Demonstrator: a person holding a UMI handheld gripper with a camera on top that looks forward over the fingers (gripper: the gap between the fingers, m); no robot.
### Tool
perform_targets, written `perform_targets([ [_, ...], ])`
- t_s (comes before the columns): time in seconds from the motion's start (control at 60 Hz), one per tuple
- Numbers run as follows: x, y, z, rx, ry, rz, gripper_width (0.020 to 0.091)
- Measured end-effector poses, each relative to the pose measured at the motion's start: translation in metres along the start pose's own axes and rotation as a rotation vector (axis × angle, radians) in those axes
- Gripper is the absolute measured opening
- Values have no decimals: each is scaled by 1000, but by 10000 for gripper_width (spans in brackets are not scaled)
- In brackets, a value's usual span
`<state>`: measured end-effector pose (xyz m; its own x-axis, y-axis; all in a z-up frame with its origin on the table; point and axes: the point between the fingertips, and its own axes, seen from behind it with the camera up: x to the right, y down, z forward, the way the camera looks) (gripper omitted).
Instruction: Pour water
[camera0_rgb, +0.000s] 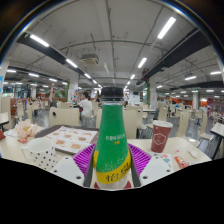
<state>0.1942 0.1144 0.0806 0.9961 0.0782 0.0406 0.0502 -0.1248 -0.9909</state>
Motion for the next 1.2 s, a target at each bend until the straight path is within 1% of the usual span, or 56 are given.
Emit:
perform_targets([
  [0.033, -1, 6, 4, -27, -4, -6, 586],
  [0.05, 0, 11, 7, -47, -1, -9, 612],
  [0.067, 7, 21, -5, -60, 2, -11, 649],
  [0.1, 8, 25, -6, -83, 8, -4, 736],
  [0.117, 8, 26, -6, -89, 9, -2, 789],
  [0.15, 9, 24, -7, -86, 14, -3, 868],
  [0.2, 8, 18, -13, -85, 28, -10, 838],
  [0.25, 13, 15, -18, -82, 47, -6, 855],
  [0.333, 13, 6, -31, -76, 75, 24, 849],
  [0.433, 22, -7, -65, -68, 107, 59, 849],
  [0.5, 16, -16, -100, -56, 144, 86, 850],
  [0.583, -9, -24, -149, -55, 130, 75, 851],
  [0.75, -70, -23, -249, -77, 152, 15, 856],
  [0.9, -129, -10, -321, -69, 125, 40, 855],
  [0.983, -145, -12, -347, -41, 136, 37, 854],
  [1.05, -151, -8, -363, -44, 159, 22, 851],
  [1.133, -160, -6, -377, -34, 154, 10, 852],
  [1.2, -164, -3, -384, -47, 155, 12, 854],
])
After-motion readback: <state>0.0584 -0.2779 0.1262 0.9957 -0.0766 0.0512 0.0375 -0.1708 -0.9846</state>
